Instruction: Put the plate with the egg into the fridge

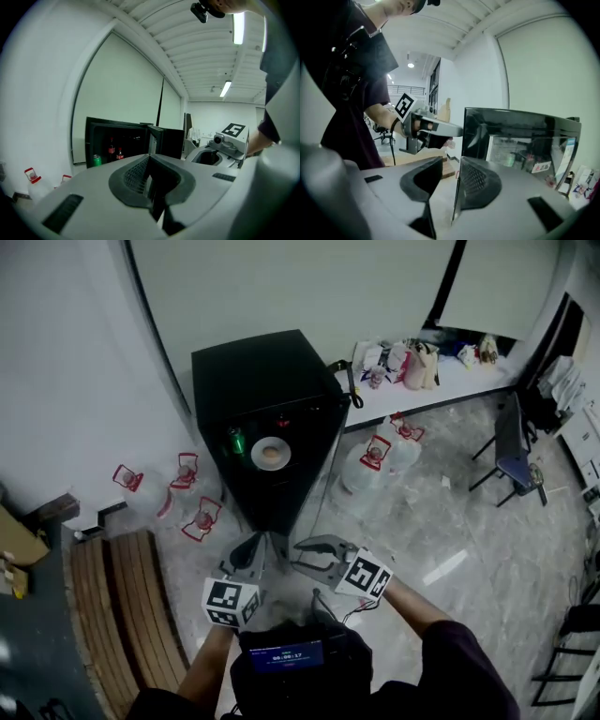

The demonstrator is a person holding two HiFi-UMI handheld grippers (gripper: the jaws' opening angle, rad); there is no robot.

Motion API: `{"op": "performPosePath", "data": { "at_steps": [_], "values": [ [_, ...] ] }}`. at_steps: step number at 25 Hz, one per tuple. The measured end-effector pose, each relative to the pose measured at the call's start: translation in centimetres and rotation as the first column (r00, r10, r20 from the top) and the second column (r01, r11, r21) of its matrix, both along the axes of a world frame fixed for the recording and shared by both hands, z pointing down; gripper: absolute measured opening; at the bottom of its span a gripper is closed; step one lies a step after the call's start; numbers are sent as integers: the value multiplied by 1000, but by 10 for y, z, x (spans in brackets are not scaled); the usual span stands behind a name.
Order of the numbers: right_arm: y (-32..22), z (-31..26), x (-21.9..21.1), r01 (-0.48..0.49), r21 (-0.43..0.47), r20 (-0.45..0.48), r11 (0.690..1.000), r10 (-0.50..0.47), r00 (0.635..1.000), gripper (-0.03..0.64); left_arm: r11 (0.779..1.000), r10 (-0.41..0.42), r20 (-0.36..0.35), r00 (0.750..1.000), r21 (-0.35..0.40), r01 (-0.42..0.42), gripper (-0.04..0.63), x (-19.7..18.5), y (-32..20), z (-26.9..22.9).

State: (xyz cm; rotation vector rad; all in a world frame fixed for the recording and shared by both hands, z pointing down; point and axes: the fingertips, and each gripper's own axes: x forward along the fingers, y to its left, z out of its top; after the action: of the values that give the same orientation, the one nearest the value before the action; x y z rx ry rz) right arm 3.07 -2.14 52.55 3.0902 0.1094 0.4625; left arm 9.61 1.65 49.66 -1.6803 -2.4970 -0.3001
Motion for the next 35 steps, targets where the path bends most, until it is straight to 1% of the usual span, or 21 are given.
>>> {"op": "performPosePath", "data": {
  "at_steps": [1,3,5,10,14,17,20,22,27,32,35],
  "values": [
    [6,-4,9,-6,-2,-22,1000,6,1000,104,1000,-25,-7,1000,1,25,8,10,0,0],
    [15,-8,26,-8,-12,-47,1000,7,999,43,998,-68,-24,997,2,68,8,26,0,2],
    [19,-12,42,2,-14,-60,1000,-3,998,9,994,-105,-32,994,1,105,8,39,2,3],
    [29,-23,65,28,-14,-93,1000,-29,995,9,985,-172,-44,984,5,173,8,56,9,6],
    [44,-31,75,3,-8,-137,1000,-4,991,9,975,-223,-31,974,5,223,8,63,11,7],
    [55,-39,79,-26,38,-179,999,33,983,9,969,-248,-16,969,6,248,8,63,13,1],
    [58,-41,75,-53,75,-203,996,67,977,9,961,-275,-5,961,10,275,8,59,13,0],
    [60,-44,74,-62,66,-209,996,74,975,9,957,-289,2,957,8,289,8,56,16,-2],
    [58,-53,70,-51,73,-233,996,67,970,9,950,-313,2,950,-4,313,8,42,19,-7],
    [55,-59,56,-25,73,-252,997,43,967,9,945,-326,-14,945,-15,326,8,24,19,-13],
    [59,-62,50,-32,65,-260,997,48,964,8,943,-333,-26,943,-31,332,8,20,18,-19]
  ]
}}
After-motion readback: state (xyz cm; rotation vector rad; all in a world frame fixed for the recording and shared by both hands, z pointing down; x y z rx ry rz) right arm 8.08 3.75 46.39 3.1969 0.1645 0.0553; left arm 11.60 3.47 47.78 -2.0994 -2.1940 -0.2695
